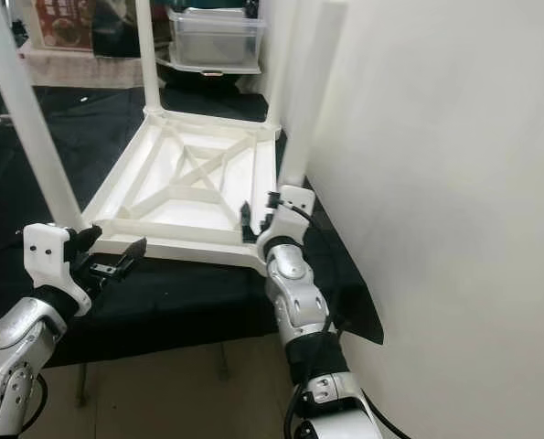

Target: Building children table

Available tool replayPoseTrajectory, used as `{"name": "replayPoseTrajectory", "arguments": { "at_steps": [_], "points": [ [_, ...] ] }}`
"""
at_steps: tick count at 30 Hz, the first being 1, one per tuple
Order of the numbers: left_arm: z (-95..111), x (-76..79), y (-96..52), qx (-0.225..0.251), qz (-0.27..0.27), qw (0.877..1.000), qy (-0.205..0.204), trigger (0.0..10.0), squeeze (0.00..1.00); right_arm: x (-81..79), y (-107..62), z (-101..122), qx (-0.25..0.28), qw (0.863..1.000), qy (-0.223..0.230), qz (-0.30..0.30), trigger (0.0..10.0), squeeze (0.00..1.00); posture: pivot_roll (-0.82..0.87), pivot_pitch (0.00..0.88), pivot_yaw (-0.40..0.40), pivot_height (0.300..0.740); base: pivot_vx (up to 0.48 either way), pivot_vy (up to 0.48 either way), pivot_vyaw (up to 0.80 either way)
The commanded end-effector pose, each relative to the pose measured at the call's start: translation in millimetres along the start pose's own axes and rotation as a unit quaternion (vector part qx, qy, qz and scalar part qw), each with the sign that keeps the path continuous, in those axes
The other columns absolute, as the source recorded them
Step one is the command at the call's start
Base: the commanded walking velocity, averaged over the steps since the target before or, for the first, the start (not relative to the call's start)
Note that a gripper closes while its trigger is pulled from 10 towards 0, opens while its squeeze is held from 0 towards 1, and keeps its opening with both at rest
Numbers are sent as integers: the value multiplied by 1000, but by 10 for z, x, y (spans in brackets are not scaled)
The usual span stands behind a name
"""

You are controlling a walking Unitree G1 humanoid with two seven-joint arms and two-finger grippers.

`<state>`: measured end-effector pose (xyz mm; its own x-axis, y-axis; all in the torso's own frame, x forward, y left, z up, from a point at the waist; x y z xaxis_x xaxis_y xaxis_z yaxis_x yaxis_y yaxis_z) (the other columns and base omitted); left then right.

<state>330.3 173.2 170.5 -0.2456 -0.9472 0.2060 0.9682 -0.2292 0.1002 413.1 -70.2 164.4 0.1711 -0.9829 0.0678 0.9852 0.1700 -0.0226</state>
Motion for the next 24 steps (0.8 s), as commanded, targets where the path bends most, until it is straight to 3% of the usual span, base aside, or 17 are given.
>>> {"name": "replayPoseTrajectory", "arguments": {
  "at_steps": [1,3,4,7,9,13,15,16,17,18,19,22,24],
  "points": [
    [4,12,12,-2,-4,1000,-4,10000,0,-320,-31,144,27,997,17,75,10000,1000,106,0,-126,740,0,0,0],
    [10,-1,14,-1,-2,1000,-3,10000,0,-535,-81,241,42,990,19,136,10000,1000,109,0,-133,740,0,0,0],
    [10,-1,14,-1,-2,1000,-3,10000,0,-535,-81,241,42,990,19,136,10000,1000,109,0,-133,740,0,0,0],
    [20,-28,22,2,2,1000,-3,10000,0,-882,-44,362,40,978,22,203,10000,1000,93,0,-126,740,0,0,0],
    [13,-17,38,2,2,1000,-1,10000,0,-963,45,313,23,980,-4,200,10000,1000,116,0,-139,740,0,0,0],
    [6,-14,35,1,3,1000,1,10000,0,-910,102,186,-3,983,-34,182,10000,1000,123,0,-147,740,0,0,0],
    [13,-36,0,5,9,1000,0,10000,0,-645,150,12,-34,989,-58,130,10000,1000,117,0,-146,740,0,0,0],
    [13,-36,0,5,9,1000,0,10000,0,-645,150,12,-34,989,-58,130,10000,1000,117,0,-146,740,0,0,0],
    [25,-41,-18,9,13,1000,4,10000,0,-474,151,-57,-44,992,-64,104,10000,996,109,0,-141,740,0,0,0],
    [33,-41,-34,11,17,1000,10,10000,0,-312,137,-98,-47,993,-71,81,10000,537,101,0,-134,740,0,0,0],
    [43,-38,-42,15,21,1000,19,10000,0,-179,114,-126,-48,994,-77,66,10000,0,101,0,-134,740,0,0,0],
    [53,-33,-50,18,23,999,26,10000,0,-73,90,-144,-50,994,-79,52,10000,0,93,0,-129,740,0,0,0],
    [77,-30,-63,24,30,998,44,10000,0,105,34,-165,-50,993,-98,32,10000,0,89,0,-125,740,0,0,0]
  ]
}}
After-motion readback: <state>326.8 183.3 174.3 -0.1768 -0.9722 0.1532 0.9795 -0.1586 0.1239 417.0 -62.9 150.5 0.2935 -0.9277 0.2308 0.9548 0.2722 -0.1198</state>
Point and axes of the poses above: a point about 5 cm out from each wrist's last joint towards the gripper, its own y axis pointing out of the wrist towards the gripper, its own z axis along the axis of the wrist's last joint, x = y × z, the point moved 6 cm from there along y, pointing out of the wrist towards the gripper, and after that the axes turned 9 degrees about -y, right-handed, at the moved point
